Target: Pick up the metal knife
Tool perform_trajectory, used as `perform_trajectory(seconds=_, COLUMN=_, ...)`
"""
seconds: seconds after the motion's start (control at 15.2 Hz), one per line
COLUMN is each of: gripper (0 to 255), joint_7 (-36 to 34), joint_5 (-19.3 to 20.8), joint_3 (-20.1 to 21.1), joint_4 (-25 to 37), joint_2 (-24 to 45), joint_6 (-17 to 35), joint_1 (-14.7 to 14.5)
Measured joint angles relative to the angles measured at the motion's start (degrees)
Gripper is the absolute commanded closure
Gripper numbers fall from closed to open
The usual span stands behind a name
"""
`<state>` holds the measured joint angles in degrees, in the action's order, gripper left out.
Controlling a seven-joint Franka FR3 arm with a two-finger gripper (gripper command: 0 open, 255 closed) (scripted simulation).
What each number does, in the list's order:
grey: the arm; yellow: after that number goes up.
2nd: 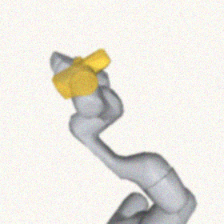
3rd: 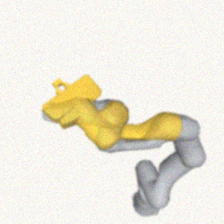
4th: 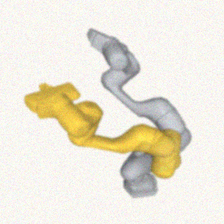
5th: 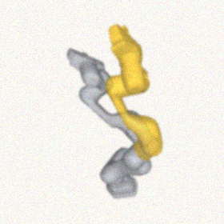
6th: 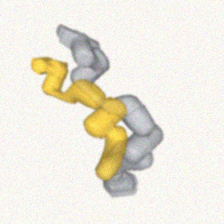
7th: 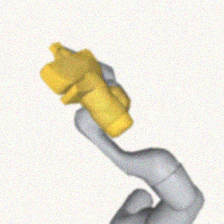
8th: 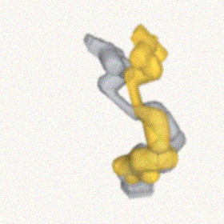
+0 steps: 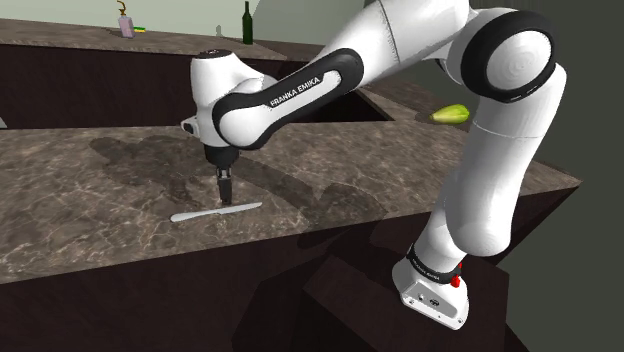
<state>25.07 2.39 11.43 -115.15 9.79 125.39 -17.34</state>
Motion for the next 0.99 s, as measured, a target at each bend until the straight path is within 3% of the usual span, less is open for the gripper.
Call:
perform_trajectory(seconds=0.59, gripper=0, joint_7=0.74, joint_5=1.85, joint_3=0.41, joint_4=0.15, joint_2=5.41, joint_6=4.79, joint_1=-1.01)
perform_trajectory(seconds=0.66, gripper=255, joint_7=0.67, joint_5=1.89, joint_3=0.41, joint_4=-0.14, joint_2=5.48, joint_6=5.14, joint_1=-1.03)
perform_trajectory(seconds=0.99, gripper=255, joint_7=0.66, joint_5=1.9, joint_3=0.41, joint_4=-0.51, joint_2=5.42, joint_6=5.5, joint_1=-1.03)
